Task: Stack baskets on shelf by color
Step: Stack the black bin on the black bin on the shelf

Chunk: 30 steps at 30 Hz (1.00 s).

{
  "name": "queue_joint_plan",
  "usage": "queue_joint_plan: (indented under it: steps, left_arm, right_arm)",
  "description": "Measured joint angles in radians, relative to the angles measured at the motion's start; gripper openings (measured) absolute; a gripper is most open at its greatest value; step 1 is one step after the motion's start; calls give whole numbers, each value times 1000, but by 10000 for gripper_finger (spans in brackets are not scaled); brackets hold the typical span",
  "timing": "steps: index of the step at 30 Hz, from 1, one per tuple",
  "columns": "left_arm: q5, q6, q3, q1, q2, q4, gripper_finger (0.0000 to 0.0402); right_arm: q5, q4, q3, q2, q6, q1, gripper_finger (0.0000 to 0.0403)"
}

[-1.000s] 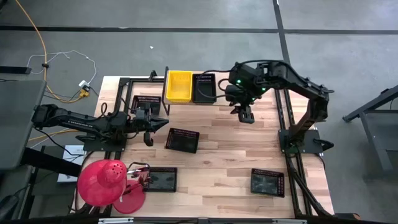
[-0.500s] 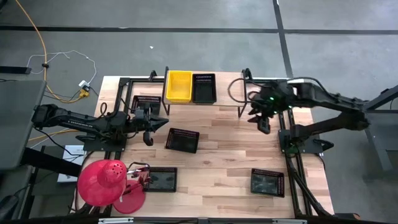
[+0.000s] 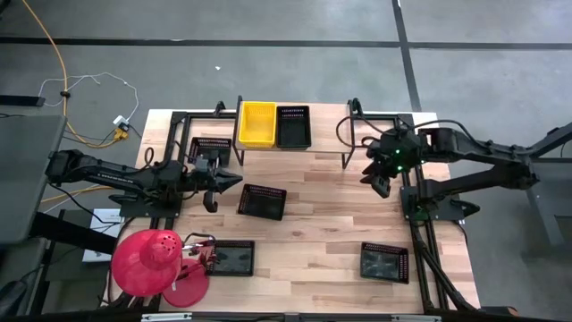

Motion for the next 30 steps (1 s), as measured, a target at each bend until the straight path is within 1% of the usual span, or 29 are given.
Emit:
queue_joint_plan:
  steps: [9, 16, 20, 24, 26, 30]
  left_arm:
    - [15, -25, -2, -10, 0, -30, 0]
    - [16, -25, -2, -63, 0, -7, 0]
    - [-13, 0, -3, -88, 0, -7, 0]
    - [-37, 12, -3, -98, 0, -6, 0]
    - [-37, 11, -3, -98, 0, -6, 0]
    - [-37, 12, -3, -98, 0, -6, 0]
  right_arm:
    - [0, -21, 0, 106, 105, 107, 145]
    - [1, -118, 0, 204, 208, 221, 145]
    - [34, -155, 0, 257, 273, 295, 145]
    - [65, -156, -19, 309, 349, 370, 145]
    - [47, -143, -58, 327, 395, 412, 145]
    - [-60, -77, -190, 335, 521, 508, 145]
